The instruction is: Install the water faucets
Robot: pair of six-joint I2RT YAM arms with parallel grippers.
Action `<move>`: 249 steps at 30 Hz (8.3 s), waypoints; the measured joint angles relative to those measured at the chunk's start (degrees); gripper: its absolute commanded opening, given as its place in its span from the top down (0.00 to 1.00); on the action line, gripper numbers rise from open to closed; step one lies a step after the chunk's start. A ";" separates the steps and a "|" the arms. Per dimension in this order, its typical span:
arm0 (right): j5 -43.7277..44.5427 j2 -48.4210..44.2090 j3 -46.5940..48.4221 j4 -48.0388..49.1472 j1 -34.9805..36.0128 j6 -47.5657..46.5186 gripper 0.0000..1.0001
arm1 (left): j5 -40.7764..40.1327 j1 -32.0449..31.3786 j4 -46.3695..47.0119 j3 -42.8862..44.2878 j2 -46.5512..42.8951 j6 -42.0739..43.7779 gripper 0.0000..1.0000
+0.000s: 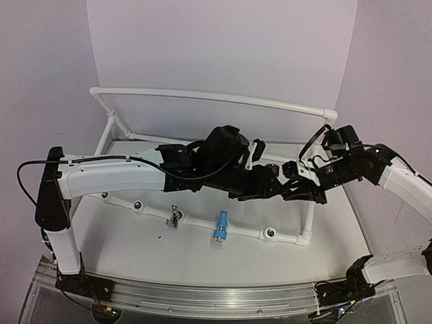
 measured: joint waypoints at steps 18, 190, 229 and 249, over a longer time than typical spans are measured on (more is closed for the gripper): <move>-7.18 -0.57 0.87 -7.64 1.96 -13.65 1.00 | 14.39 5.67 7.87 -15.25 -16.63 7.21 0.17; 18.21 10.78 21.56 15.99 12.63 51.00 1.00 | -12.52 8.98 23.11 -36.44 -28.69 2.29 0.00; -16.85 4.21 16.42 22.84 12.59 67.10 0.60 | 35.35 9.77 52.88 -33.27 -20.54 8.69 0.92; -13.49 6.79 16.65 2.63 12.74 51.17 0.63 | 45.94 9.95 36.96 -25.70 -14.64 11.75 1.00</move>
